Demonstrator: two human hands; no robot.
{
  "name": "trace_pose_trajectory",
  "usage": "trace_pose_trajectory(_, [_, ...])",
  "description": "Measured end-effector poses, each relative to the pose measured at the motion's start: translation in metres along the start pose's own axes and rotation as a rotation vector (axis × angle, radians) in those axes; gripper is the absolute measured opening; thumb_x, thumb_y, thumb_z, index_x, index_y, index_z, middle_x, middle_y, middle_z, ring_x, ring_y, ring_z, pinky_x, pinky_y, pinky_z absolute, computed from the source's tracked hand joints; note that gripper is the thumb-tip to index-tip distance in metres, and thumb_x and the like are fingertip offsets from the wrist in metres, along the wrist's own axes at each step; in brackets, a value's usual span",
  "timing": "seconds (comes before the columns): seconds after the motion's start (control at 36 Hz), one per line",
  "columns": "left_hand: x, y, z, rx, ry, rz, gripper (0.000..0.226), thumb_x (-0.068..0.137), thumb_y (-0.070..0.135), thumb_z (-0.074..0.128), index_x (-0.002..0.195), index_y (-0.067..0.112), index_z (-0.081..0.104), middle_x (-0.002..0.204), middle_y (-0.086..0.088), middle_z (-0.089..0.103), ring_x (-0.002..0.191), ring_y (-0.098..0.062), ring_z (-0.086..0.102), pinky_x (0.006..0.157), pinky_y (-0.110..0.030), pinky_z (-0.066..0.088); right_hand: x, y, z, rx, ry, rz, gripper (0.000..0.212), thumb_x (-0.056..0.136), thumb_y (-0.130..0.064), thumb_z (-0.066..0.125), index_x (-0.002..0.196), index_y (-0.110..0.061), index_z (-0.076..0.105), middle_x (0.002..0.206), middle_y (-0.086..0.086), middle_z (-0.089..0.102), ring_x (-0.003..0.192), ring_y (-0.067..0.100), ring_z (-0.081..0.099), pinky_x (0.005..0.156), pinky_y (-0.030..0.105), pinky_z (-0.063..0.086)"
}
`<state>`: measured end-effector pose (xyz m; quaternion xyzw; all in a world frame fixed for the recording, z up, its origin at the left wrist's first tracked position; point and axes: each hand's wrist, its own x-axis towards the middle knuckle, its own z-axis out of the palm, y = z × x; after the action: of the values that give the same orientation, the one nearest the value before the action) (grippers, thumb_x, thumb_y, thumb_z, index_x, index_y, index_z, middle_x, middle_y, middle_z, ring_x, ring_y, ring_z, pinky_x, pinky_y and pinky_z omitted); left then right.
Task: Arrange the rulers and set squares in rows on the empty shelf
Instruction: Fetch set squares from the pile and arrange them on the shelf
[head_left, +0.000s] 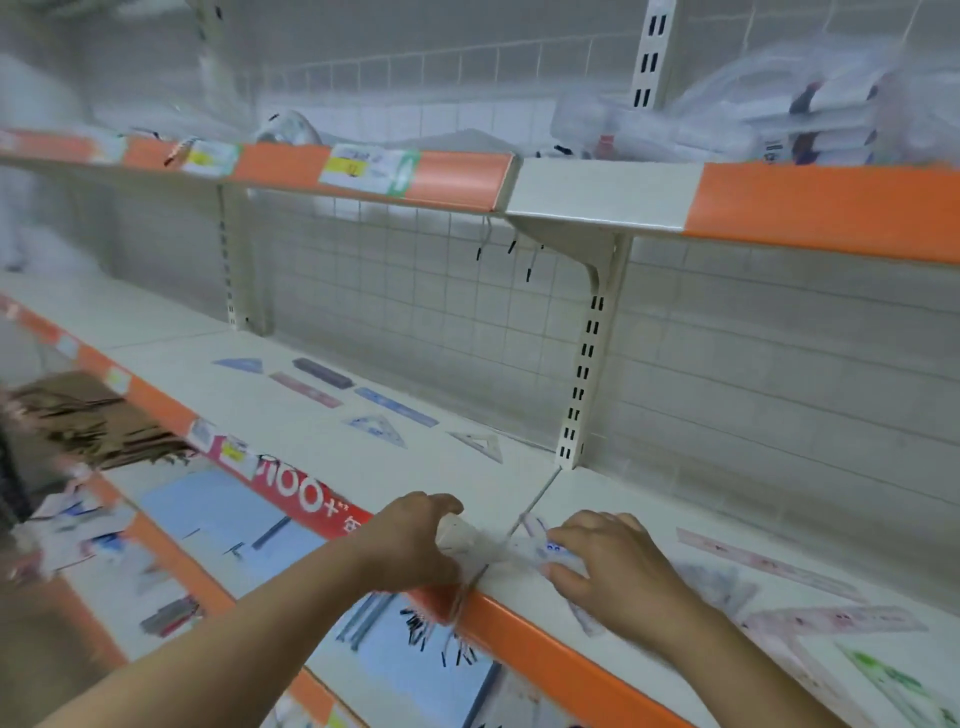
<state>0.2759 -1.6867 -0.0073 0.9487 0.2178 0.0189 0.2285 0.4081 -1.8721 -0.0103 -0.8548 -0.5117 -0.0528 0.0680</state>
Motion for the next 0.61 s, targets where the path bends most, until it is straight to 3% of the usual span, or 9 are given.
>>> trace_pose_trajectory(0.11, [-0.01,-0.046,-0.024,-0.005,0.039,-0.014,0.067,0.083,0.035,0.07,0.142,0.024,0.04,0.138,-0.001,0.048,0.119,-0.02,0.05,0.094,-0.028,0.045,0.025,-0.041,0.003,0.001,-0.001,-0.021,0.043,0.096,-0.048,0.042,0.134,-0.031,0.05,0.132,-0.011,0.05,0.12,0.011,0.044,0.103,0.026,0.023])
trace_pose_trajectory(0.17, [-0.014,-0.07,-0.038,-0.006,0.045,-0.013,0.069,0.08,0.033,0.073,0.14,0.022,0.041,0.137,-0.002,0.049,0.116,-0.02,0.052,0.088,-0.024,0.048,0.036,-0.063,0.004,0.016,0.008,-0.03,0.043,0.096,-0.047,0.042,0.136,-0.031,0.048,0.133,-0.012,0.049,0.121,0.01,0.042,0.103,0.025,0.023])
trace_pose_trajectory(0.28, [-0.025,-0.119,-0.068,0.042,0.062,-0.009,0.073,0.079,0.033,0.074,0.142,0.02,0.039,0.136,-0.003,0.05,0.117,-0.02,0.053,0.086,-0.022,0.043,0.064,-0.11,0.009,0.023,0.022,-0.046,0.043,0.097,-0.046,0.041,0.138,-0.032,0.046,0.134,-0.013,0.047,0.122,0.009,0.041,0.1,0.023,0.022])
trace_pose_trajectory(0.42, [-0.046,-0.176,-0.1,-0.003,0.073,-0.032,0.071,0.083,0.031,0.072,0.144,0.02,0.037,0.138,-0.003,0.048,0.115,-0.018,0.054,0.083,-0.024,0.05,0.097,-0.168,0.02,0.02,0.052,-0.064,0.042,0.096,-0.051,0.039,0.131,-0.033,0.052,0.129,-0.013,0.052,0.119,0.009,0.045,0.101,0.024,0.024])
trace_pose_trajectory(0.56, [-0.066,-0.23,-0.126,0.043,0.1,-0.069,0.067,0.085,0.031,0.069,0.143,0.019,0.038,0.129,-0.006,0.055,0.11,-0.02,0.057,0.085,-0.028,0.049,0.125,-0.219,0.028,0.025,0.074,-0.092,0.037,0.097,-0.049,0.038,0.125,-0.032,0.056,0.123,-0.013,0.054,0.114,0.01,0.047,0.096,0.023,0.025])
trace_pose_trajectory(0.61, [-0.069,-0.25,-0.136,0.038,0.116,-0.077,0.067,0.085,0.033,0.069,0.144,0.02,0.038,0.131,-0.005,0.053,0.115,-0.02,0.054,0.083,-0.022,0.044,0.136,-0.234,0.031,0.024,0.06,-0.102,0.037,0.097,-0.049,0.038,0.126,-0.033,0.056,0.121,-0.013,0.054,0.113,0.01,0.048,0.095,0.023,0.024])
